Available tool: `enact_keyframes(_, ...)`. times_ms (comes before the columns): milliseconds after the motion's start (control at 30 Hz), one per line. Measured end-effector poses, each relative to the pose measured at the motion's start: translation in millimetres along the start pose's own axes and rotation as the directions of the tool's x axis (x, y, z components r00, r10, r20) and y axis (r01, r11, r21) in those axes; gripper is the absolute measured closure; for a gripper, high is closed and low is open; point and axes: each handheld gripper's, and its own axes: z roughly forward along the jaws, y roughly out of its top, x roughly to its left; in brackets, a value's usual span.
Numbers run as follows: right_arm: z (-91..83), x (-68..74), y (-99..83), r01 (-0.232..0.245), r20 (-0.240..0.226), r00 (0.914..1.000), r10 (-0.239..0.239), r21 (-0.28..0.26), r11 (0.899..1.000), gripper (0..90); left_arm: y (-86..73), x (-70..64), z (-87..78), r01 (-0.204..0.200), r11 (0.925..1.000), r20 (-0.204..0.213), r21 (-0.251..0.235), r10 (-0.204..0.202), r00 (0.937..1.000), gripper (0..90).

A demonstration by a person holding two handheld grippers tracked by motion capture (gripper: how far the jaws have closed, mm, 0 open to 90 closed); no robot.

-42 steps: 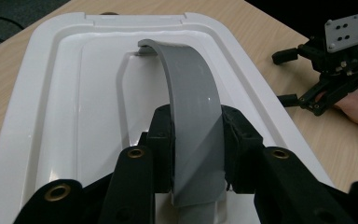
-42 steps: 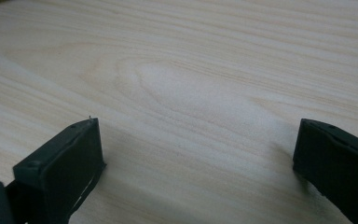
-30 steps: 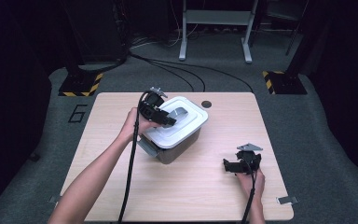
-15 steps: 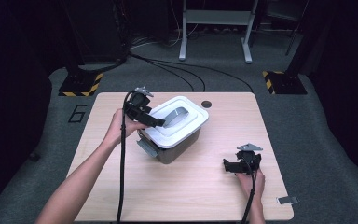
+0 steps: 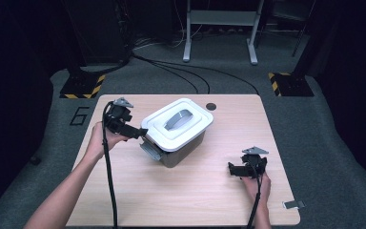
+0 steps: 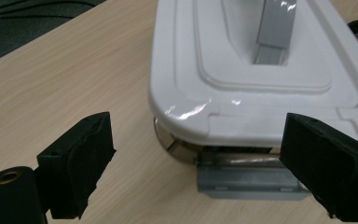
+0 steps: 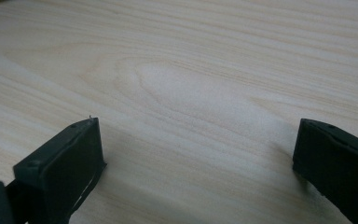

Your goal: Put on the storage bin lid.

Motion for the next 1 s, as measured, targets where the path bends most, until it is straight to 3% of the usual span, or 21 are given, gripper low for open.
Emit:
enact_keyframes(233,0.0,0.0,0.0,0.000,0.000,1.0000,0.000,0.000,1.000,0.9,-31.0,10.8,-6.8,0.041,0.9990,-0.039,-0.014,-0.042,0.9984,8.4)
enact_keyframes(533,0.0,0.0,0.0,0.000,0.001,1.0000,0.000,0.000,1.000,1.0,-69.9,26.2,-2.8,0.092,0.9957,-0.090,0.007,-0.091,0.9917,7.8)
enact_keyframes(600,0.0,0.0,0.0,0.000,0.001,1.0000,0.000,0.000,1.000,1.0,-76.2,27.5,-1.3,0.085,0.9962,-0.121,0.020,-0.082,0.9892,7.1)
enact_keyframes(767,-0.2,0.0,-0.1,0.001,0.001,1.0000,-0.001,0.000,1.000,1.0,-97.6,33.2,4.8,0.105,0.9942,-0.165,0.021,-0.100,0.9811,6.4)
enact_keyframes(1000,-0.1,0.0,0.0,0.000,0.001,1.0000,0.000,-0.001,1.000,1.0,-123.4,39.8,17.0,0.163,0.9865,-0.183,0.019,-0.157,0.9705,4.6)
